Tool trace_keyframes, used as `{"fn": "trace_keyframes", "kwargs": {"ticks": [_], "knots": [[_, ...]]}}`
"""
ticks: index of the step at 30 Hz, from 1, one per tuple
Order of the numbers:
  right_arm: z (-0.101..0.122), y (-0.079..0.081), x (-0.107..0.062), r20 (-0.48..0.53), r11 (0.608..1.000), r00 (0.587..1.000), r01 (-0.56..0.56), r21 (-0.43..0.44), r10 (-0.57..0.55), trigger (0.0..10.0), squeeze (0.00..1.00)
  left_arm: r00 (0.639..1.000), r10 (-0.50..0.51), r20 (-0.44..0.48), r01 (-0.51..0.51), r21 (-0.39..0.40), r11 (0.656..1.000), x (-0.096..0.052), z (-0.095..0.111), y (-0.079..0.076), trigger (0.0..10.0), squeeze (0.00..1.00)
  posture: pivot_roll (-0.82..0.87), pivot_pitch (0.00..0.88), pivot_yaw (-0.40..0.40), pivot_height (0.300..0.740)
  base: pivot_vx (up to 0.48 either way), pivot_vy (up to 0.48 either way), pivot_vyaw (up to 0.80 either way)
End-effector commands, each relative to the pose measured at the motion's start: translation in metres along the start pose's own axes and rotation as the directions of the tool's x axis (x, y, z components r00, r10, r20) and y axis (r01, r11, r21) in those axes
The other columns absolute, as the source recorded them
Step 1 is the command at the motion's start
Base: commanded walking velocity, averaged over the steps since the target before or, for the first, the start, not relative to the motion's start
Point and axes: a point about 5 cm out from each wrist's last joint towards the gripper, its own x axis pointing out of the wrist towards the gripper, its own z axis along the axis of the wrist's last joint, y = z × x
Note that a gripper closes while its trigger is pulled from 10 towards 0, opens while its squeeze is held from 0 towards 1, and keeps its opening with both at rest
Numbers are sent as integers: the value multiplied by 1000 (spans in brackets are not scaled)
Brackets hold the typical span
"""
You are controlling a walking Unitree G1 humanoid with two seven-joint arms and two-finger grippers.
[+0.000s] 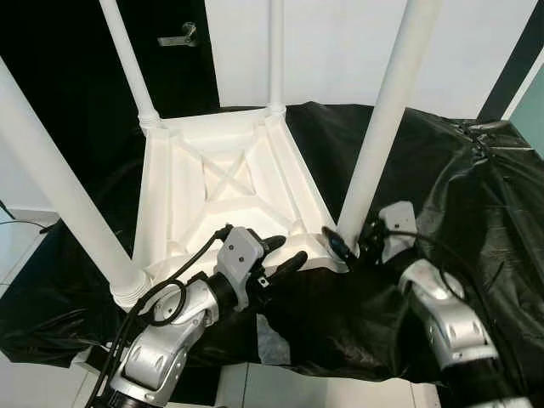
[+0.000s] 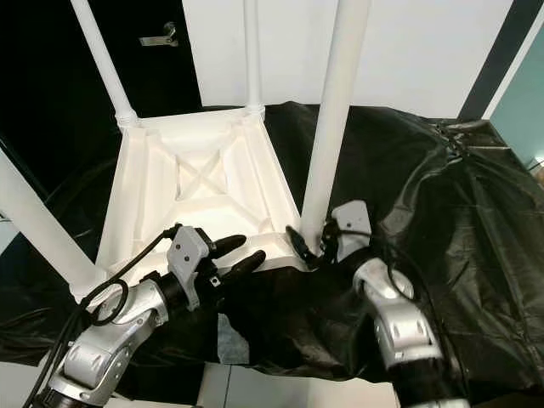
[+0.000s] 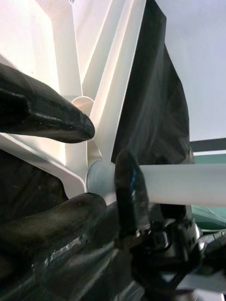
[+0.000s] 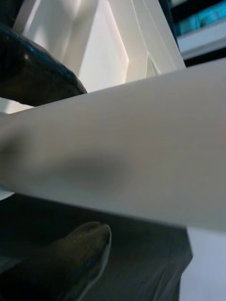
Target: Building children table
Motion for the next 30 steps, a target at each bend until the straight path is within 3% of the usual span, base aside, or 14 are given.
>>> {"fn": "trace_keyframes", "kwargs": {"ticks": [1, 2, 3, 4, 6, 7, 15, 16, 19, 20, 26, 28, 30], "knots": [[-5, 3, 0, -8, 999, 1000, -25, 21, 26, 7608, 0, 997, -71, -8, 71, 7, 997, 1, -1, -4, 10000, 0, 33, 0, -2, 740, 0, 0, 0], [-4, 2, 2, -11, 998, 998, -57, 15, 58, 4588, 0, 997, -71, -8, 71, 7, 997, 1, -1, -4, 10000, 0, 32, 0, -2, 740, 0, 0, 0], [-4, 2, 2, -11, 998, 998, -57, 15, 58, 4588, 0, 997, -71, -8, 71, 7, 997, 1, -1, -4, 10000, 0, 32, 0, -2, 740, 0, 0, 0], [-5, -1, 8, -22, 992, 992, -124, -3, 124, 2824, 0, 998, -67, -5, 67, 7, 998, 2, 0, -3, 10000, 0, 37, 0, -7, 740, 0, 0, 0], [-5, -2, 9, -25, 990, 990, -138, -7, 138, 2824, 0, 998, -66, -4, 66, 7, 998, 2, 0, -3, 10000, 0, 37, 0, -7, 740, 0, 0, 0], [-4, -1, 11, -27, 987, 987, -158, -11, 157, 0, 0, 998, -59, -3, 59, 6, 998, 2, 0, -3, 10000, 0, 49, 0, -15, 740, 0, 0, 0], [-6, 2, 11, -23, 982, 982, -189, -3, 189, 0, 0, 999, -40, -3, 40, 5, 999, 0, 0, -3, 10000, 0, 57, 0, -19, 740, 0, 0, 0], [-7, 3, 7, -28, 987, 987, -161, 2, 161, 3725, 0, 999, -40, -4, 40, 5, 999, -1, 0, -3, 10000, 0, 54, 0, -17, 740, 0, 0, 0], [-8, 4, 5, -31, 990, 989, -142, 3, 142, 3725, 0, 999, -41, -5, 41, 5, 999, -1, 0, -3, 10000, 0, 54, 0, -17, 740, 0, 0, 0], [-9, 5, 3, -32, 994, 994, -108, 14, 109, 10000, 0, 999, -41, -5, 41, 4, 999, -1, 0, -3, 10000, 0, 49, 0, -14, 740, 0, 0, 0], [-12, 7, 0, -37, 1000, 999, -21, 19, 22, 10000, 0, 999, -46, -7, 46, 2, 999, -1, 0, -3, 10000, 0, 43, 0, -6, 740, 0, 0, 0], [-15, 15, -2, -60, 992, 991, 124, 26, -123, 10000, 0, 999, -52, -8, 52, 3, 999, 0, 0, -2, 10000, 0, 35, 0, 1, 740, 0, 0, 0], [-15, 15, -2, -60, 992, 991, 124, 26, -123, 10000, 0, 999, -52, -8, 52, 3, 999, 0, 0, -2, 10000, 0, 35, 0, 1, 740, 0, 0, 0]]}}
